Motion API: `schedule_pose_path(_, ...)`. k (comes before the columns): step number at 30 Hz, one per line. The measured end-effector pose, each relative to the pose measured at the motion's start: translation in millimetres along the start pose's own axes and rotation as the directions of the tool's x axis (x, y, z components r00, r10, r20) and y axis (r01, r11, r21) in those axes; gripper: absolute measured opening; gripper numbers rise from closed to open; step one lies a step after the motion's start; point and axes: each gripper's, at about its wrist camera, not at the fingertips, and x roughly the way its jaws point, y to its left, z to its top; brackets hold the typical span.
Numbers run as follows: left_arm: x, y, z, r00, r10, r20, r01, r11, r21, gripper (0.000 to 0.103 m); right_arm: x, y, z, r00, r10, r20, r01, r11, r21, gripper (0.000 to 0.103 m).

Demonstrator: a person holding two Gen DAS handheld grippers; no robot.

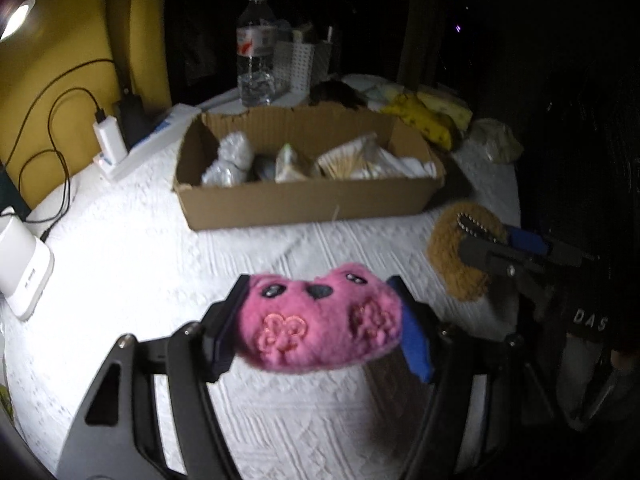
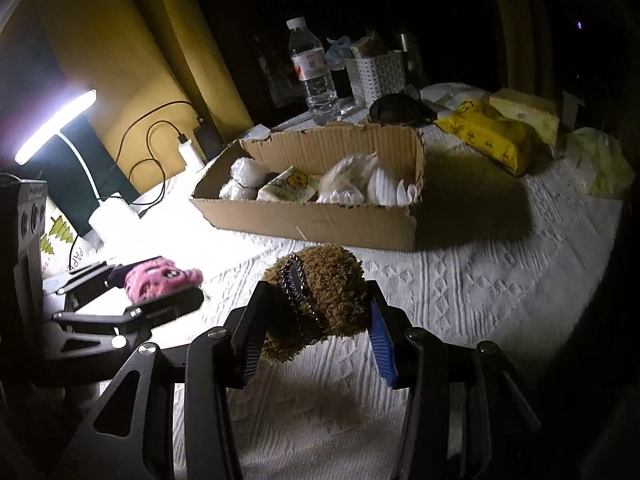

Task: Organize soft objects
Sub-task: 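Carry the pink plush into the box with the left gripper while the right gripper carries the brown plush there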

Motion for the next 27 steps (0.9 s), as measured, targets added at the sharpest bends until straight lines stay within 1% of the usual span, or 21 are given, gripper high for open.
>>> schedule_pose_path(5, -0.2, 5.3, 13.7, 0.999, 0.017, 0.032, -0.016, 1.0, -0.011, 0.068, 3.4, -2.4, 8.8, 1.0, 0.003, 0.004, -0.003, 1.0, 0.001, 0.048)
schedule_pose_path(10, 4.3, 9.8, 27.2, 0.999, 0.023, 0.047, -0.022, 1.0, -0.005, 0.068, 8.3, -4.1, 18.5, 1.0, 0.003, 0.006, -0.003, 1.0, -0.001, 0.049)
schedule_pose_path(17, 9.0, 21.9, 48.6, 0.994, 0.041, 0.098, -0.038, 0.999, -0.03, 0.068, 9.7, -6.4, 35.6, 0.999, -0.008, 0.048, 0.009, 1.0, -0.012, 0.049)
schedule_pose_path(20, 14.8, 20.2, 54.8, 0.995, 0.028, 0.095, -0.027, 1.0, -0.011, 0.069, 16.0, -8.5, 41.3, 0.999, -0.01, 0.04, 0.01, 1.0, -0.013, 0.049)
schedule_pose_path(22, 17.0, 17.4, 59.7, 0.994, 0.031, 0.105, -0.033, 0.999, 0.013, 0.069, 20.6, -9.4, 44.9, 1.0, -0.011, 0.028, 0.012, 1.0, -0.019, 0.049)
schedule_pose_path(24, 19.3, 17.3, 64.7, 0.992, 0.047, 0.12, -0.05, 0.999, 0.021, 0.069, 23.5, -10.2, 48.8, 1.0, -0.009, 0.029, 0.009, 1.0, -0.019, 0.049)
schedule_pose_path(27, 23.1, 22.5, 72.1, 0.984, 0.079, 0.159, -0.081, 0.997, 0.003, 0.069, 27.2, -10.3, 55.1, 0.999, -0.008, 0.032, 0.008, 1.0, -0.025, 0.049)
